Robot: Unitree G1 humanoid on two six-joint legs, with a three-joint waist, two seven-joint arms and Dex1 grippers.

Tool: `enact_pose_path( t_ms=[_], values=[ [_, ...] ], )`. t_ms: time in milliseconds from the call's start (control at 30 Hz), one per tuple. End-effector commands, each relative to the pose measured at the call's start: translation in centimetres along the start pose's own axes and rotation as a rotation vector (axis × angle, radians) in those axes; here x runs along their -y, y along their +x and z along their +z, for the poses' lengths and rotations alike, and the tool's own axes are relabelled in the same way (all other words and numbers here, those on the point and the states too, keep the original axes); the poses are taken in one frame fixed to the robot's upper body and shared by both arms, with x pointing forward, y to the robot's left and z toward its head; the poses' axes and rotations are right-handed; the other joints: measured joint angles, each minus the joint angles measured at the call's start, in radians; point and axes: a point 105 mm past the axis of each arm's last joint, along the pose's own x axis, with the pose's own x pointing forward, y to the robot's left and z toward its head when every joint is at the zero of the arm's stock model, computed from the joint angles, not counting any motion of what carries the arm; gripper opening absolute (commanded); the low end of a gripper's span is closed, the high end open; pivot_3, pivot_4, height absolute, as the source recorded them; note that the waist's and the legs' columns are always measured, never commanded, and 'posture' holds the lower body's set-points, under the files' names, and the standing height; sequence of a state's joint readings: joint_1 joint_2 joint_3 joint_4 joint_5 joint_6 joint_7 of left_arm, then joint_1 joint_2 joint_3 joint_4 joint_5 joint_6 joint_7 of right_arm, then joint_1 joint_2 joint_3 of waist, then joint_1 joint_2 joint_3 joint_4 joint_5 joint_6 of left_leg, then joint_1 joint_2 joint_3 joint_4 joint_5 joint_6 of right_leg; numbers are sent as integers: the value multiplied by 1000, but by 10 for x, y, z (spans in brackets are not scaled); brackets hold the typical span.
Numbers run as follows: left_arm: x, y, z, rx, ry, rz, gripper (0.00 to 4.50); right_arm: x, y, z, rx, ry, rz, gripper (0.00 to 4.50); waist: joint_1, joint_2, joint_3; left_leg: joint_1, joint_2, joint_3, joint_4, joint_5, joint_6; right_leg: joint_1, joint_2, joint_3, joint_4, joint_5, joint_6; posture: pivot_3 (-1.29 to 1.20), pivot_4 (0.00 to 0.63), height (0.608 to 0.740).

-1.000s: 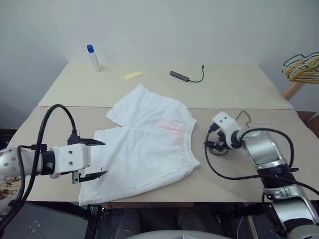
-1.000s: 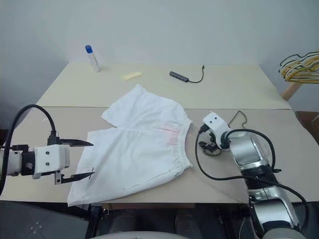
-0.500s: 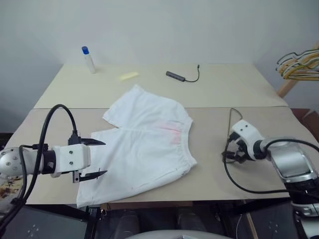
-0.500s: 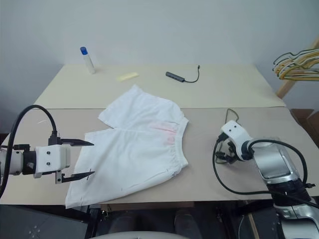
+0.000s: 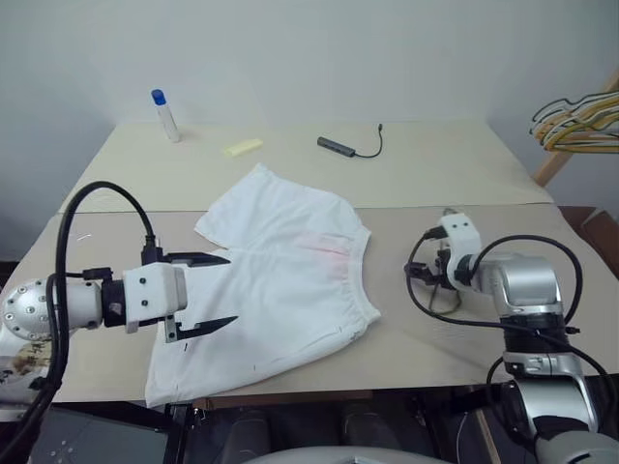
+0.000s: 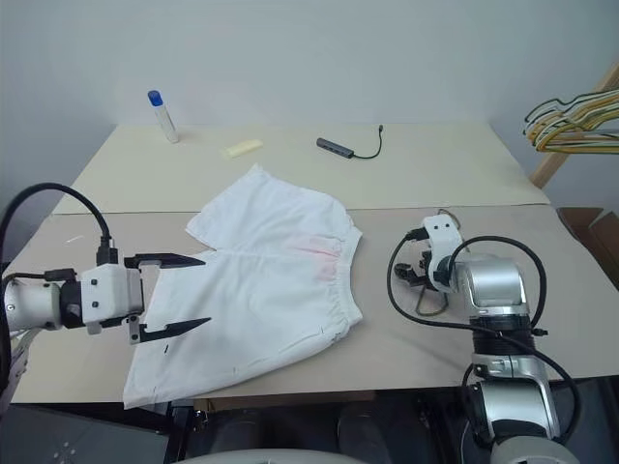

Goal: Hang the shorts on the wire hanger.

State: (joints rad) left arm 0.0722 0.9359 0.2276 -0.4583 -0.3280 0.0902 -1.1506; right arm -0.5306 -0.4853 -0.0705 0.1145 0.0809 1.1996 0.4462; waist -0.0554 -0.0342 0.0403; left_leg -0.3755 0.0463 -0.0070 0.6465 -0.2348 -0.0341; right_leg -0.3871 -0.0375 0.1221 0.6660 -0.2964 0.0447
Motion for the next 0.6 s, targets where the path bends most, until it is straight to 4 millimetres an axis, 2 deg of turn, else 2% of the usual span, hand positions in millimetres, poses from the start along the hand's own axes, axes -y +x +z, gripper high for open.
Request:
enact_pose_path(
  t_ms=[33, 233, 333, 433, 600],
  values=[
    [0, 1, 6, 4, 33, -2, 4487, 10, -4, 11, 56, 35, -60, 4500, -2, 0, 0, 0, 0, 0, 0, 0, 0, 0, 0, 0, 0, 0, 0, 15, 0, 740],
    [-1, 3, 8, 18, 40, -13, 4487, 5, -14, 25, 143, 24, -29, 4500, -8, 0, 0, 0, 0, 0, 0, 0, 0, 0, 0, 0, 0, 0, 0, -1, 0, 740],
    [-2, 5, 9, 20, 47, -17, 4487, 14, -18, 28, 167, 39, -80, 4500, -14, 0, 0, 0, 0, 0, 0, 0, 0, 0, 0, 0, 0, 0, 0, -5, 0, 740],
    [-2, 5, 8, 22, 48, -20, 4487, 19, -16, 25, 153, 72, -109, 4500, -16, 0, 0, 0, 0, 0, 0, 0, 0, 0, 0, 0, 0, 0, 0, -8, 0, 740],
    [-3, 7, 10, 32, 54, -22, 4487, 17, -5, 8, 90, 148, -98, 4500, -18, 0, 0, 0, 0, 0, 0, 0, 0, 0, 0, 0, 0, 0, 0, -4, 0, 740]
  ],
)
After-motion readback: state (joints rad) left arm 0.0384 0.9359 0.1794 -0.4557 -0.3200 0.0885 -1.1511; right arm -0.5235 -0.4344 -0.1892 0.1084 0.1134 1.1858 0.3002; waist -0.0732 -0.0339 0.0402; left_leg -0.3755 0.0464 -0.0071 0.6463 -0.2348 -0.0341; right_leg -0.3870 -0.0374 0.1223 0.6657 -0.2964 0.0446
